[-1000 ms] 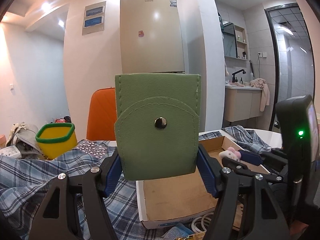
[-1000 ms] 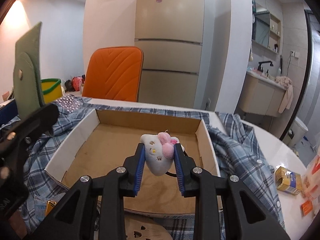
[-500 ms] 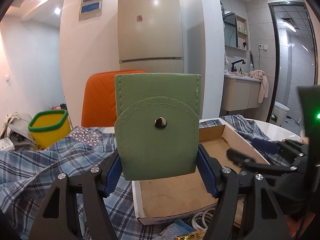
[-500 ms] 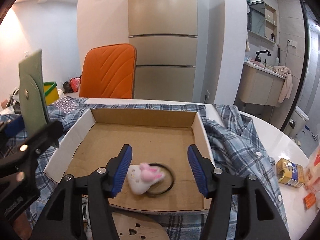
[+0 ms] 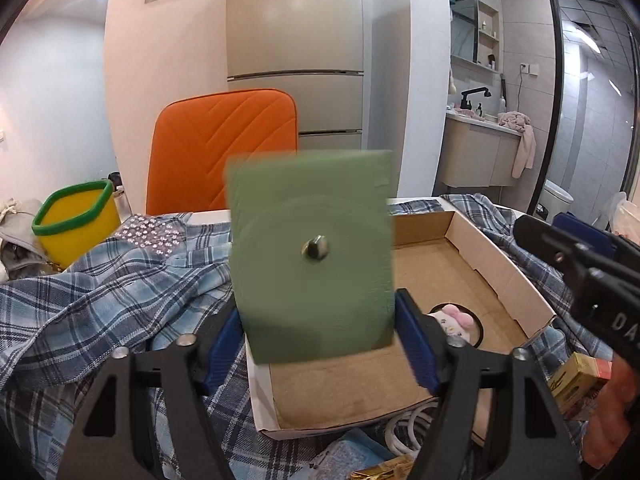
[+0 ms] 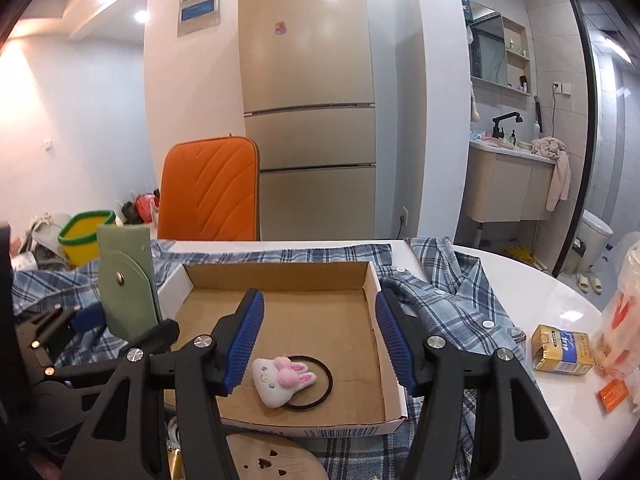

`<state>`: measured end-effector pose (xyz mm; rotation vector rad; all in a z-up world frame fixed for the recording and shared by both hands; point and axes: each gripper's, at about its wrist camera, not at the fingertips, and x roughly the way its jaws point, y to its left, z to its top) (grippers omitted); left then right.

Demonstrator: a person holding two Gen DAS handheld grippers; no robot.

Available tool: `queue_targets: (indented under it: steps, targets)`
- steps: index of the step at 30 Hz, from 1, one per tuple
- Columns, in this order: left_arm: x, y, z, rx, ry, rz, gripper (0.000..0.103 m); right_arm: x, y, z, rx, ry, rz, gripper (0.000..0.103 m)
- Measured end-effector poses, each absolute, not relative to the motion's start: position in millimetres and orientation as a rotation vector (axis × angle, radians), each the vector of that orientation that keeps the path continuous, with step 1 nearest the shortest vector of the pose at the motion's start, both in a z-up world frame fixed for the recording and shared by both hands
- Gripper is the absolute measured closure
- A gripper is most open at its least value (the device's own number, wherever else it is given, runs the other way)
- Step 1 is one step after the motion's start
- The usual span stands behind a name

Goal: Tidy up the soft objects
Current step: 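Lower the green pouch into the box and open the left gripper, then grasp the red-and-cream pack with the right gripper while the left grasps the gold-blue pack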

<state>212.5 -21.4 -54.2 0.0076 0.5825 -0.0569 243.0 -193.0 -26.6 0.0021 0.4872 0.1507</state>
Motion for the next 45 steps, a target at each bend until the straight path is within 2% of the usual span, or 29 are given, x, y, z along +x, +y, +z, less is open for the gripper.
queue_targets:
  steps: [5, 10, 16, 21, 24, 34, 41, 45]
  targets:
    - [208, -24, -51, 0.014, 0.556, -0.061, 0.010, 241, -193, -23, 0.003, 0.472, 0.146, 0.041]
    - [198, -19, -41, 0.013, 0.503, -0.053, 0.009, 235, -196, -15, 0.019, 0.457, 0.150, 0.041]
    - [153, -17, 7, 0.058, 0.291, -0.038, 0.004, 206, -200, 16, 0.019, 0.350, 0.161, 0.041]
    - [120, -14, 35, 0.043, 0.195, -0.035, 0.000, 173, -206, 42, 0.007, 0.260, 0.175, 0.041]
    - [97, -15, 43, 0.041, 0.150, -0.037, 0.000, 147, -214, 50, -0.008, 0.207, 0.146, 0.035]
    - [56, -21, 29, -0.022, 0.199, -0.092, 0.000, 99, -230, 34, -0.027, 0.245, 0.112, 0.034]
    - [54, -33, 4, -0.007, 0.221, -0.093, 0.000, 91, -241, 18, -0.015, 0.279, 0.100, 0.033]
    - [54, -36, -2, 0.008, 0.243, -0.106, 0.000, 90, -243, 16, -0.020, 0.271, 0.077, 0.016]
